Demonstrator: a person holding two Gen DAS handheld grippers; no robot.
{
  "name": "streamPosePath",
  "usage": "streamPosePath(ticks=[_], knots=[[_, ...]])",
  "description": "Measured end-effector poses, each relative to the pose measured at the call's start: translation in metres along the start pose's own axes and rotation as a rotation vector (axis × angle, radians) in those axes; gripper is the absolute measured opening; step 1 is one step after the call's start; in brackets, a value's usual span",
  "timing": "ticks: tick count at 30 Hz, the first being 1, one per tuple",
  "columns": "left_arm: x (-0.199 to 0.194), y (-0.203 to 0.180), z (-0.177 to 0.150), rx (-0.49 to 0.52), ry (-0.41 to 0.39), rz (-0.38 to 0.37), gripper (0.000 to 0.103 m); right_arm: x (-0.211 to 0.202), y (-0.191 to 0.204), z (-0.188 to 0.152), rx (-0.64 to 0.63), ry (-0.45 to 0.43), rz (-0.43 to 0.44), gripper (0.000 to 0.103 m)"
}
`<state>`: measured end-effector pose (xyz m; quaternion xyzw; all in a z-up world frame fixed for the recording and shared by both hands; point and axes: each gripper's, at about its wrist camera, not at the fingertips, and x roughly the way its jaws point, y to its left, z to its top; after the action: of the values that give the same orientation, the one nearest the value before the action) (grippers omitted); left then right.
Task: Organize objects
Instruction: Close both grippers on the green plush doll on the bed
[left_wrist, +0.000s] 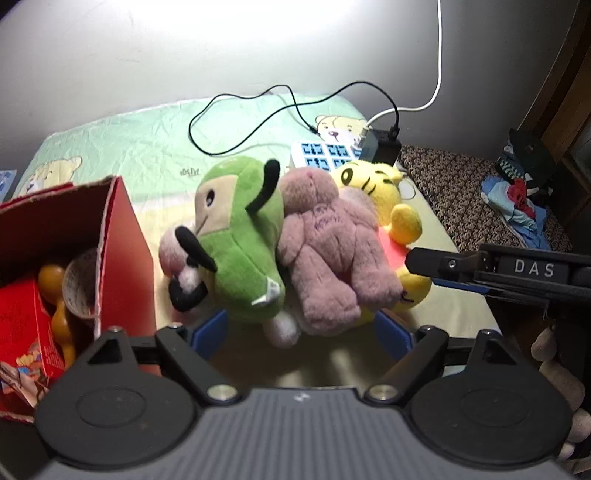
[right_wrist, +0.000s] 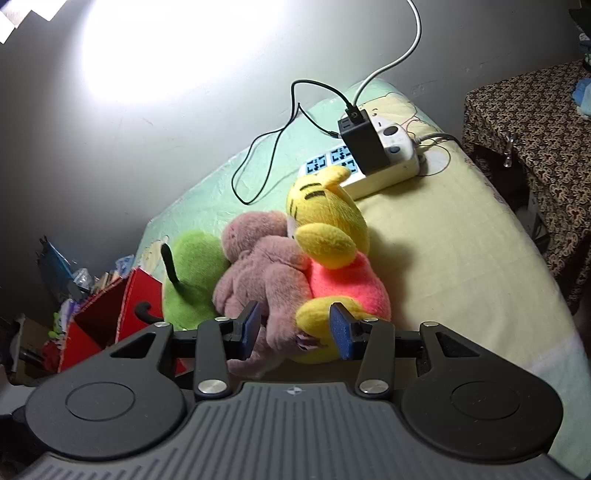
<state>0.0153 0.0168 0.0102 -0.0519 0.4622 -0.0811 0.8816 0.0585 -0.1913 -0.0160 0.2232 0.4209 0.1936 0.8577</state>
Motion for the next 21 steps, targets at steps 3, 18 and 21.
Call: streamPosePath(ticks=[3, 18, 21], knots=[[-0.004, 0.01, 0.013, 0.015, -0.039, 0.041, 0.088, 0.007, 0.009, 0.01, -0.012, 0.006, 0.083, 0.045], [0.055, 0.044, 0.04, -0.011, -0.008, -0.026, 0.093, 0.101, 0.063, 0.031, -0.046, 0.163, 0.293, 0.061], [0.063, 0.048, 0.041, -0.044, 0.007, -0.048, 0.086, 0.115, 0.061, 0.03, -0.038, 0.187, 0.278, 0.061]])
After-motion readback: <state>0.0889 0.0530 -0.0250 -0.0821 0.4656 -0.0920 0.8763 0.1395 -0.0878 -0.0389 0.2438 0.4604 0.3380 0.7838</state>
